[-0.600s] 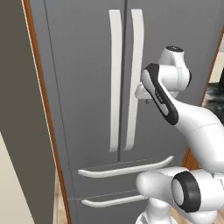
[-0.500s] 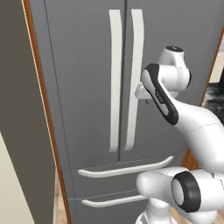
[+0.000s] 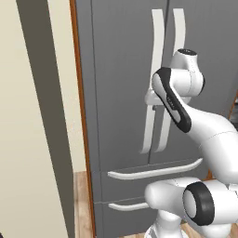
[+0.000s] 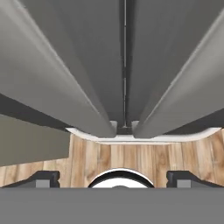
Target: Open the fridge, remove the peach, cucumber, and chicken drumstick, and place them on any counter.
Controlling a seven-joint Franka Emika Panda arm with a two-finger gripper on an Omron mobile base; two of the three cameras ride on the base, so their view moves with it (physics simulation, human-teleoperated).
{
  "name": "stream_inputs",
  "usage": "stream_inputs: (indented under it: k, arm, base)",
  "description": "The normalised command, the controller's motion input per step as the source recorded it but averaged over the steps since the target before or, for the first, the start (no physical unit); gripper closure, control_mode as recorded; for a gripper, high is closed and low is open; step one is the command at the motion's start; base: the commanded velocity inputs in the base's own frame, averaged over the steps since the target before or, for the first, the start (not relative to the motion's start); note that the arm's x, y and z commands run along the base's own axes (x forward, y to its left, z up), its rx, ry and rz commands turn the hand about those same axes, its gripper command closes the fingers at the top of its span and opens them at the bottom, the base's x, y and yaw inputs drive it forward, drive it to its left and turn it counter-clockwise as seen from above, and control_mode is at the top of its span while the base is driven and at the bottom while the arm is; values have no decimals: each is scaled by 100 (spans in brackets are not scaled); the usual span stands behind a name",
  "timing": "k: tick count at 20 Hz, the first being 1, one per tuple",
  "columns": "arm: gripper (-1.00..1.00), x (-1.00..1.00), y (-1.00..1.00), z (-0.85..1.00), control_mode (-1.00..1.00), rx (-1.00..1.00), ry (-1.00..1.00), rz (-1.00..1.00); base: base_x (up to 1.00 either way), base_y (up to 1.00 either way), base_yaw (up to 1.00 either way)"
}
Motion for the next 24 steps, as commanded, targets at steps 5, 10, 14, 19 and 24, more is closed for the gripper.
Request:
stream_inputs:
  k: [5,10,14,19,24]
  arm:
    - [-100,0,0,0,100,0,0,0]
    - [-100,0,0,0,100,0,0,0]
    - [-100,0,0,0,100,0,0,0]
    - [-100,0,0,0,100,0,0,0]
    - [-100,0,0,0,100,0,0,0]
  base:
    - [-12,-6,0]
    - [-52,-7,0]
    - [-96,-22,-1]
    - [-44,-14,-1]
    - [-9,-5,-1]
